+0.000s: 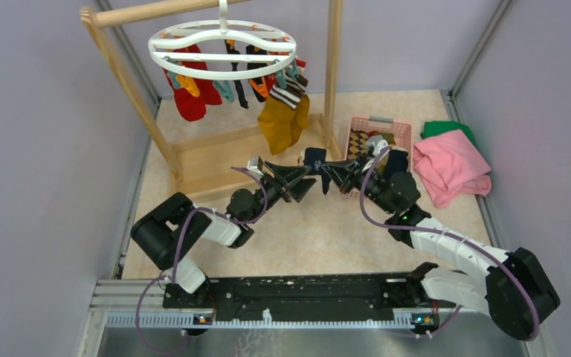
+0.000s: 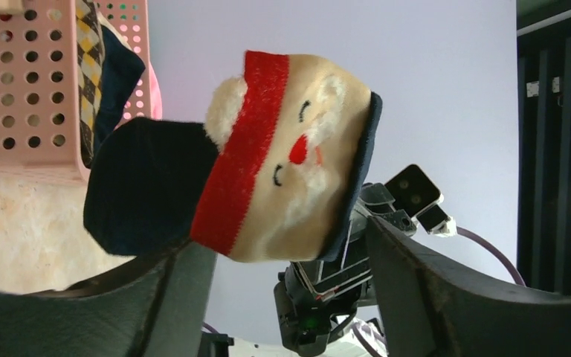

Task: Clip the socks to the hanger
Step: Pick up the sock from the bin.

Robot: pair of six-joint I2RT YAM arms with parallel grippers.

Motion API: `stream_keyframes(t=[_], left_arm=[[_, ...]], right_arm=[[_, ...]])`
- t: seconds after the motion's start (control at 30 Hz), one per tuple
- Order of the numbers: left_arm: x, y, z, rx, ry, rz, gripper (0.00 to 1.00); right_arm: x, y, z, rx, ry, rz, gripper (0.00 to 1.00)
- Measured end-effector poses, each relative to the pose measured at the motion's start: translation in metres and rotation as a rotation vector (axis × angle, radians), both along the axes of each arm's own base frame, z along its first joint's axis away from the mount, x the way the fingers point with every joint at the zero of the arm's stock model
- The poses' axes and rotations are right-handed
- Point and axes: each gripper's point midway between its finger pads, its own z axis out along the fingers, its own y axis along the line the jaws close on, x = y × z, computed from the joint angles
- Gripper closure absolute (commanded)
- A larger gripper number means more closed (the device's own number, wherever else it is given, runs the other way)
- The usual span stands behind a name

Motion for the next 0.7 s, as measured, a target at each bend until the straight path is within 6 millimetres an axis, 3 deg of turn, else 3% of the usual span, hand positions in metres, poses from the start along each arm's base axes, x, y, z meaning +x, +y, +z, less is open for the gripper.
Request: stream_keyframes(t=[0.2, 0.37, 0.5, 0.63, 0.7], left_arm=[[0.013, 0.008, 0.000, -0.007, 0.007, 0.083, 0.44], [0.020, 0.013, -0.001, 0.010, -0.011, 0.128, 0.68], [0.025, 0.017, -0.003, 0.055, -0.055, 0.156, 1.00], [0.025, 0.018, -0.008, 0.143, -0.146, 0.154, 1.00], [0.024, 0.018, -0.012, 0.205, -0.213, 0.146, 1.00]], right_arm=[[-0.004, -0.001, -0.008, -0.006, 0.007, -0.003, 1.00], [-0.009, -0.004, -0.010, -0.003, 0.006, -0.006, 1.00], [-0.014, -0.008, -0.017, -0.009, 0.013, -0.007, 1.00], [-0.018, -0.008, -0.025, -0.020, 0.029, 0.001, 1.00], [-0.019, -0.008, -0.027, -0.027, 0.031, 0.005, 0.87]])
